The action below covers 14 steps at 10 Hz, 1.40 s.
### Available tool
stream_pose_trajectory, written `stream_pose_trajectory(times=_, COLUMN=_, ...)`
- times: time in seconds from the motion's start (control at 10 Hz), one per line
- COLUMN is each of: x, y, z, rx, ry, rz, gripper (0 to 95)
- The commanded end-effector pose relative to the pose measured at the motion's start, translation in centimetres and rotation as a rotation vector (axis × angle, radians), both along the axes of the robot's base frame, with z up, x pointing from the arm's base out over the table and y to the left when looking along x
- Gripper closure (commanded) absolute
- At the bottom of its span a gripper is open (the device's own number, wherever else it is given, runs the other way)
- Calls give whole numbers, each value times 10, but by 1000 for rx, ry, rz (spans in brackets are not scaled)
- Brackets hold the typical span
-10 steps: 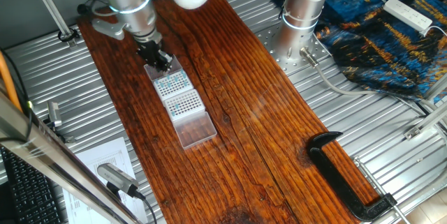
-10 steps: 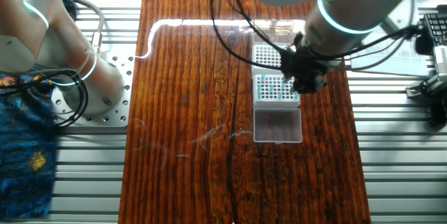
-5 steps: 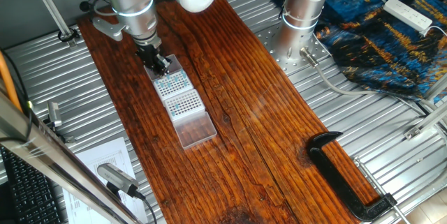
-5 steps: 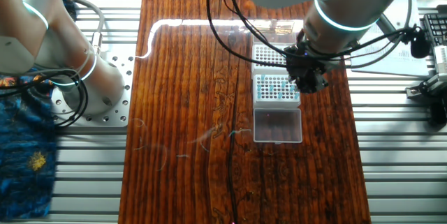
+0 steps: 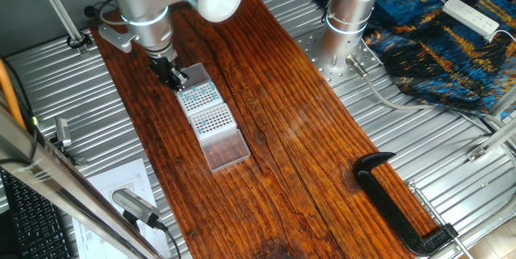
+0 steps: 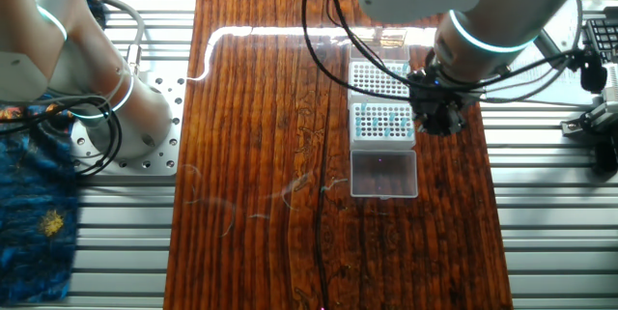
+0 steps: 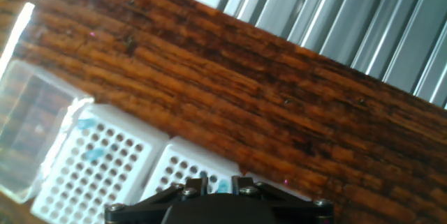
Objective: Transfer all medium pipette tips from one holder to another
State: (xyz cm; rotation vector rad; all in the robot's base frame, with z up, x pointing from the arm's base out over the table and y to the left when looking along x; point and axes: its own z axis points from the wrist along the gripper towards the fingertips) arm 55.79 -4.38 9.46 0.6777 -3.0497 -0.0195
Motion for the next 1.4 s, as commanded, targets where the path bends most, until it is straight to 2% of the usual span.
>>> stream_pose_trajectory(times=0.1, x=0, y=-1, z=-4, rx=0, ry=-3, rz=7, gripper=950)
stream_pose_trajectory(times=0.2, x=0, y=-1, z=-4, rx=1, ry=-1, rz=12, gripper=950)
stream_pose_trajectory(times=0.3, x=-1, y=-1, z=-4, rx=2, ry=-1, rz=13, gripper=760)
stream_pose_trajectory(times=1.1, x=-11, y=-2, z=-9, rx=2, ry=-1, rz=25, gripper=760)
stream_pose_trajectory(times=1.4, x=-13, y=-2, z=-15, rx=2, ry=-4, rz=27, gripper=760)
